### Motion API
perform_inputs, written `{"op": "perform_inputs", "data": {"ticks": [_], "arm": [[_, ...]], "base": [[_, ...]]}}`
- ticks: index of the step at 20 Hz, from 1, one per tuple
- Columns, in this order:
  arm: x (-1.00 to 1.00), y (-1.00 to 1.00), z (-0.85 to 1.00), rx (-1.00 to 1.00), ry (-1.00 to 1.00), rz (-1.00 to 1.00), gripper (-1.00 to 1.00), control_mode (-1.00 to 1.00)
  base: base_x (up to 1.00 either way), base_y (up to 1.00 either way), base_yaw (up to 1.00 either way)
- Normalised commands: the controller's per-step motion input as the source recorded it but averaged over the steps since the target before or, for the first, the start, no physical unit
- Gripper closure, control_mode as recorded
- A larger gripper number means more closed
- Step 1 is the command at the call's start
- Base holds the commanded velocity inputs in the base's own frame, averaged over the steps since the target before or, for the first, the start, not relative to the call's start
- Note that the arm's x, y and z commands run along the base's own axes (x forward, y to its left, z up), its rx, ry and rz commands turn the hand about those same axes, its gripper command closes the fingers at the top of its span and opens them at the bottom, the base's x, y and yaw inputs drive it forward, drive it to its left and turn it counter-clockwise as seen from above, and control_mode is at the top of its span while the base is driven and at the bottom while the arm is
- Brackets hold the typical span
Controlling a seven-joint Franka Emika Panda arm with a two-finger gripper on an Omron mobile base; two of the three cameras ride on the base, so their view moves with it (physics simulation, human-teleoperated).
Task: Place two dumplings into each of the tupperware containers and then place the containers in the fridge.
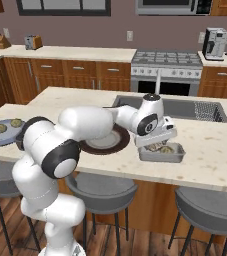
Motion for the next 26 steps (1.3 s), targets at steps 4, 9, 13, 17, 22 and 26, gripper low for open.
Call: {"op": "perform_inputs", "data": {"ticks": [4, 9, 13, 17, 22, 26], "arm": [[-0.59, -0.48, -0.18, 0.00, 0.00, 0.00, 1.00, -1.00], [-0.15, -0.08, -0.12, 0.00, 0.00, 0.00, -1.00, -1.00], [0.30, 0.04, -0.19, 0.00, -0.13, 0.00, -1.00, -1.00], [0.08, 0.01, 0.01, 0.00, -0.22, 0.00, -1.00, -1.00], [-0.15, 0.03, 0.07, 0.00, -0.22, 0.00, -1.00, -1.00], [0.21, 0.53, 0.00, 0.00, -0.30, 0.00, -1.00, -1.00]], "base": [[0.00, 0.00, 0.00], [0.00, 0.00, 0.00], [0.00, 0.00, 0.00], [0.00, 0.00, 0.00], [0.00, 0.00, 0.00], [0.00, 0.00, 0.00]]}}
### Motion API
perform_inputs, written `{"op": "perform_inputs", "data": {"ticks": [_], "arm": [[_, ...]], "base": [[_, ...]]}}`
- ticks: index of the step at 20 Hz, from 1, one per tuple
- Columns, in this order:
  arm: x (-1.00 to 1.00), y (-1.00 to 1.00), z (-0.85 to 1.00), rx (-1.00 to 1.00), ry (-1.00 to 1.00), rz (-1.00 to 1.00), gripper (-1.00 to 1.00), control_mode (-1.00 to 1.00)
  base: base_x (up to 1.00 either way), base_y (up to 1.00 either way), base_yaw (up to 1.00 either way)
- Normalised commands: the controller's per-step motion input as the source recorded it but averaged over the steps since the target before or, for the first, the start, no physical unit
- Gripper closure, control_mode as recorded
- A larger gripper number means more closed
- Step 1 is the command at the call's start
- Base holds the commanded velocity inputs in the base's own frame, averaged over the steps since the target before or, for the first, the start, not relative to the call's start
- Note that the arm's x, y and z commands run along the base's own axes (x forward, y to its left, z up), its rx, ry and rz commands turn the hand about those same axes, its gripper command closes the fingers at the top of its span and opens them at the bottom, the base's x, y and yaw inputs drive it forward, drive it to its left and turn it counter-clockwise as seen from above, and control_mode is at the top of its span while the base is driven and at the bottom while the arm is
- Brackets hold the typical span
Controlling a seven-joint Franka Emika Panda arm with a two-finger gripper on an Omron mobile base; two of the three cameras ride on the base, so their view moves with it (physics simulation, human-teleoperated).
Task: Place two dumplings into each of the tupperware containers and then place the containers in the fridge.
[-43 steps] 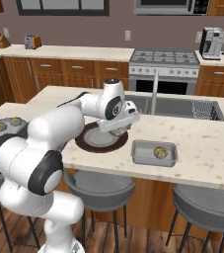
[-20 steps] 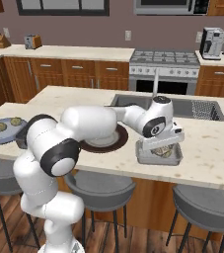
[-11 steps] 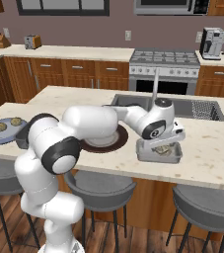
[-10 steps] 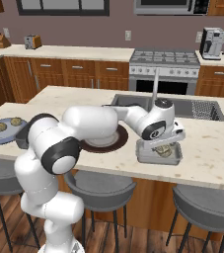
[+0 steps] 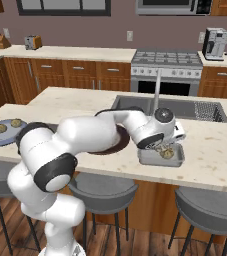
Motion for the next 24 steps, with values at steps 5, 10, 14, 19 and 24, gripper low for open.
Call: {"op": "perform_inputs", "data": {"ticks": [5, 10, 14, 19, 24], "arm": [[0.31, 0.24, 0.00, 0.00, -0.28, 0.00, -1.00, -1.00], [0.23, -0.44, -0.08, 0.00, 0.08, 0.00, -1.00, -1.00], [-0.07, -0.45, 0.00, 0.00, 0.30, -0.05, -1.00, -1.00], [-0.46, -0.17, 0.13, -0.01, 0.12, -0.06, -1.00, -1.00], [0.74, 0.52, -0.02, -0.01, 0.04, 0.07, -1.00, -1.00]], "base": [[0.00, 0.00, 0.00], [0.00, 0.00, 0.00], [0.00, 0.00, 0.00], [0.00, 0.00, 0.00], [0.00, 0.00, 0.00]]}}
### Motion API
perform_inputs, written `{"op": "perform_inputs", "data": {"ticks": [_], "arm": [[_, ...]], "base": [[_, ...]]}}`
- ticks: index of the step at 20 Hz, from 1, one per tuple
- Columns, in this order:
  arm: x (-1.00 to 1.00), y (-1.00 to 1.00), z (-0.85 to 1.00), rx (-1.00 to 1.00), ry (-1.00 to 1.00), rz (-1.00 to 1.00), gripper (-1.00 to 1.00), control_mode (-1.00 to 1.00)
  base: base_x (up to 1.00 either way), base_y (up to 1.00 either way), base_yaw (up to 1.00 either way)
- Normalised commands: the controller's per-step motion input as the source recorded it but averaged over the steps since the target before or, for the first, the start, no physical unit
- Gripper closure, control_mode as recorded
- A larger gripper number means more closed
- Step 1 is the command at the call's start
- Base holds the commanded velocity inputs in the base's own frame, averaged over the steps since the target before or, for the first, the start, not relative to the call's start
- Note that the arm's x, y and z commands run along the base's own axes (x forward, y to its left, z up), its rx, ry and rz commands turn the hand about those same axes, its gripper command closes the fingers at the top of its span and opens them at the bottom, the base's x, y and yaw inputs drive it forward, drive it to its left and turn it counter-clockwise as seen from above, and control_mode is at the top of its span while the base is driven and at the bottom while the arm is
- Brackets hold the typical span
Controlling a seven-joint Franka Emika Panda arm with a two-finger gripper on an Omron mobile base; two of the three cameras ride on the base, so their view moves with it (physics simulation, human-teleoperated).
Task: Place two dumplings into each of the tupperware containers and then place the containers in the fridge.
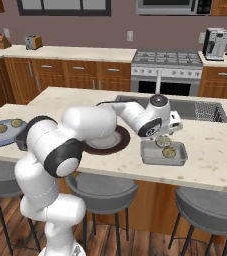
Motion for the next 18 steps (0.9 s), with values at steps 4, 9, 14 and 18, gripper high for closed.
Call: {"op": "perform_inputs", "data": {"ticks": [4, 9, 14, 18], "arm": [[-0.65, 0.16, 0.14, -0.04, 0.10, 0.16, -1.00, -1.00], [-1.00, -0.16, 0.51, -0.04, 0.02, 0.02, -1.00, -1.00], [-0.88, 0.27, -0.03, -0.06, 0.25, 0.02, -1.00, -1.00], [-0.19, 0.67, -0.16, -0.01, 0.16, 0.15, -1.00, -1.00]], "base": [[0.00, 0.00, 0.00], [0.00, 0.00, 0.00], [0.00, 0.00, 0.00], [0.00, 0.00, 0.00]]}}
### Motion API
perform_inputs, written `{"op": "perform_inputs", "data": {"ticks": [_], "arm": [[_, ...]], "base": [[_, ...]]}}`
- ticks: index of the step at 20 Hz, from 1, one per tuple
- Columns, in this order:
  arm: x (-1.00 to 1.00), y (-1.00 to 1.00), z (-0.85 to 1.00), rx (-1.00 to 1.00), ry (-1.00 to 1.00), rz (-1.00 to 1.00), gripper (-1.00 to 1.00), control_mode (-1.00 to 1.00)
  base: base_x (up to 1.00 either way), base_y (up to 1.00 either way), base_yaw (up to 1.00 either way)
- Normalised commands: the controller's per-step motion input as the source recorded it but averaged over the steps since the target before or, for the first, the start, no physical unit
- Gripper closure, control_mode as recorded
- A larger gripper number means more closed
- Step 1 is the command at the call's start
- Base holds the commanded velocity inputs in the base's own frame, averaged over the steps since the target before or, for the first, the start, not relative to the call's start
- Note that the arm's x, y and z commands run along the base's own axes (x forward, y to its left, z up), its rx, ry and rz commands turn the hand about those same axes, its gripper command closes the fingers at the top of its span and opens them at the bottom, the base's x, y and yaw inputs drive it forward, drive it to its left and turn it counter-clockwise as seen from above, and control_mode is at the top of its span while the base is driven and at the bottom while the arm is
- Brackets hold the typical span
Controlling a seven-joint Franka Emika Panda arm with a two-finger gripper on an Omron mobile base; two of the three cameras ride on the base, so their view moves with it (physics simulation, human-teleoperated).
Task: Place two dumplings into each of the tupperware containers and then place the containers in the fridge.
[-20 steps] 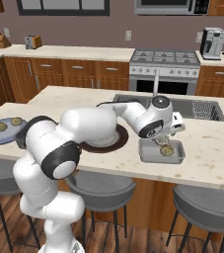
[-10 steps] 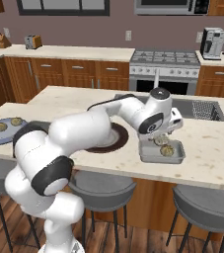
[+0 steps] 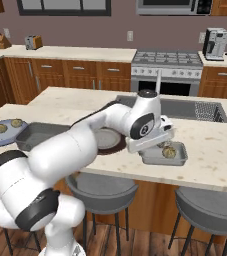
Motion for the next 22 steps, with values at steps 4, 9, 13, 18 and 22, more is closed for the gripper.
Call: {"op": "perform_inputs", "data": {"ticks": [4, 9, 13, 18, 22], "arm": [[0.16, 0.49, -0.10, 0.00, 0.02, 0.32, -1.00, -1.00], [0.35, 0.00, -0.27, 0.00, 0.05, 0.27, -1.00, -1.00], [0.56, -0.03, -0.22, 0.00, 0.14, 0.21, -1.00, -1.00], [0.26, -0.49, -0.10, 0.00, 0.15, 0.03, -1.00, -1.00], [0.00, -0.43, -0.35, 0.00, 0.13, 0.00, -1.00, -1.00]], "base": [[0.00, 0.00, 0.00], [0.00, 0.00, 0.00], [0.00, 0.00, 0.00], [0.00, 0.00, 0.00], [0.00, 0.00, 0.00]]}}
